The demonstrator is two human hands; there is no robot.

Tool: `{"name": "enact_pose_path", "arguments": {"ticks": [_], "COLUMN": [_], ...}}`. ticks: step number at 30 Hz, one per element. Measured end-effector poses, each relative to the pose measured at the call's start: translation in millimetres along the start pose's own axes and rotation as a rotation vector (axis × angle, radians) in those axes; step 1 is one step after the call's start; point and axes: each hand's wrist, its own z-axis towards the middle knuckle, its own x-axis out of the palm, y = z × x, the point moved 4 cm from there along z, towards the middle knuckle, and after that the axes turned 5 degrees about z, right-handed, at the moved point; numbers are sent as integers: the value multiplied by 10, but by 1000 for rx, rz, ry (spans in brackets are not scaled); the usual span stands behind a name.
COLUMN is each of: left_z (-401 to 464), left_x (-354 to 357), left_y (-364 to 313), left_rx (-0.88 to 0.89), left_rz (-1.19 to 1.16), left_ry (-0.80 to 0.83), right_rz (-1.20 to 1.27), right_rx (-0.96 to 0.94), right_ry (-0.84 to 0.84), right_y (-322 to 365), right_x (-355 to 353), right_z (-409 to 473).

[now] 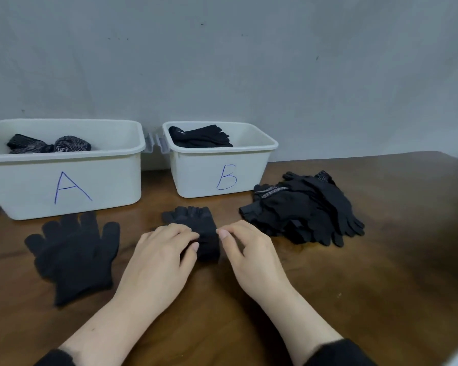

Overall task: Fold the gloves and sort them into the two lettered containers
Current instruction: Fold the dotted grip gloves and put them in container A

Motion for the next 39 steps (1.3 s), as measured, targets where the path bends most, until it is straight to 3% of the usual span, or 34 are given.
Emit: {"name": "enact_pose_path", "arguments": {"ticks": [17, 27, 32, 39], "left_z": [292, 515, 670, 854], "left_x": [398, 541, 649, 747], "left_y": [-987, -1123, -1158, -1188], "left_rx": [164, 147, 149, 139], "left_rz": [-172, -216, -229, -235], "left_ry": [14, 2, 6, 22], "right_rz": [-245, -323, -304, -391], "right_rx": [20, 56, 226, 123], "right_ry": [-337, -421, -234, 153], "right_y": [-845, -1136, -1214, -1121], "right_x": [-994, -1415, -1695, -1457], "right_z": [-6, 306, 736, 1194]}}
